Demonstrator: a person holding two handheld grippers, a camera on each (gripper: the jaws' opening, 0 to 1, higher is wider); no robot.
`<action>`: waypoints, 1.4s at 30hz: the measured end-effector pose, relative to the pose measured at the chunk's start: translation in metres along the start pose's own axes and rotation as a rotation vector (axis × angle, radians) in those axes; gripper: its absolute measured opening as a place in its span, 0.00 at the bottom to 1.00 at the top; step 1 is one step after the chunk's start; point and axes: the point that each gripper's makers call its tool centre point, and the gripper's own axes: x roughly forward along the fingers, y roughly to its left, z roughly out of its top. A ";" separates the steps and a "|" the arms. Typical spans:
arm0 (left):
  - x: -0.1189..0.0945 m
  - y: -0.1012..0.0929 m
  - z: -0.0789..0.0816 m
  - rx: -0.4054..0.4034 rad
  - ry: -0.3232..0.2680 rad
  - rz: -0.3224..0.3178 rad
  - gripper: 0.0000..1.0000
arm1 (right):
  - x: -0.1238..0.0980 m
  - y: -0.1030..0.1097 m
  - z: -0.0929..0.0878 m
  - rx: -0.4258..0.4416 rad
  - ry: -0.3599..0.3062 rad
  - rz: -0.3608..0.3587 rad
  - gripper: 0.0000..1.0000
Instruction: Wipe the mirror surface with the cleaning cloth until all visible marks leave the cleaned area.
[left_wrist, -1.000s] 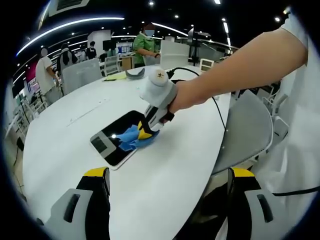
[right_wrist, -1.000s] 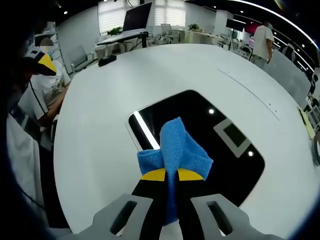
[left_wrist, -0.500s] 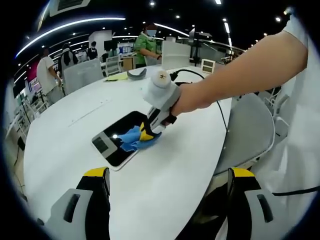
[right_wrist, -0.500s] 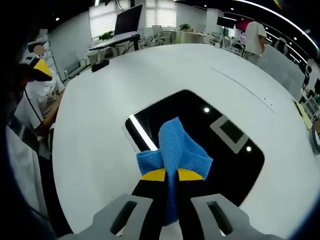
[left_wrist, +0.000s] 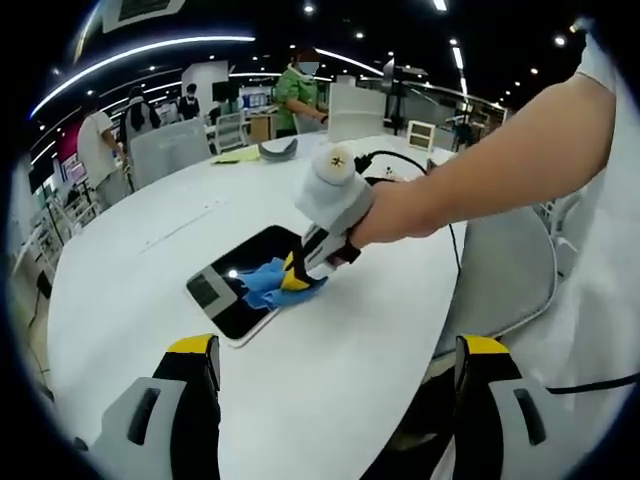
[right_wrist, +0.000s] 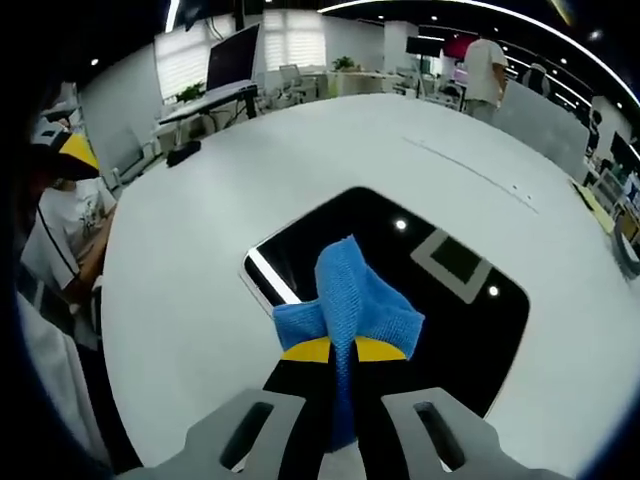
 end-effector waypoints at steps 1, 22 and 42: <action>0.000 0.001 0.000 0.001 0.001 0.004 0.99 | 0.001 0.001 0.001 0.000 0.001 -0.010 0.02; 0.013 0.007 0.005 -0.030 0.025 0.022 0.99 | 0.010 -0.001 0.013 0.083 -0.086 -0.085 0.02; 0.016 0.017 -0.003 -0.053 0.062 0.043 0.99 | 0.026 -0.017 0.032 0.068 -0.131 -0.089 0.01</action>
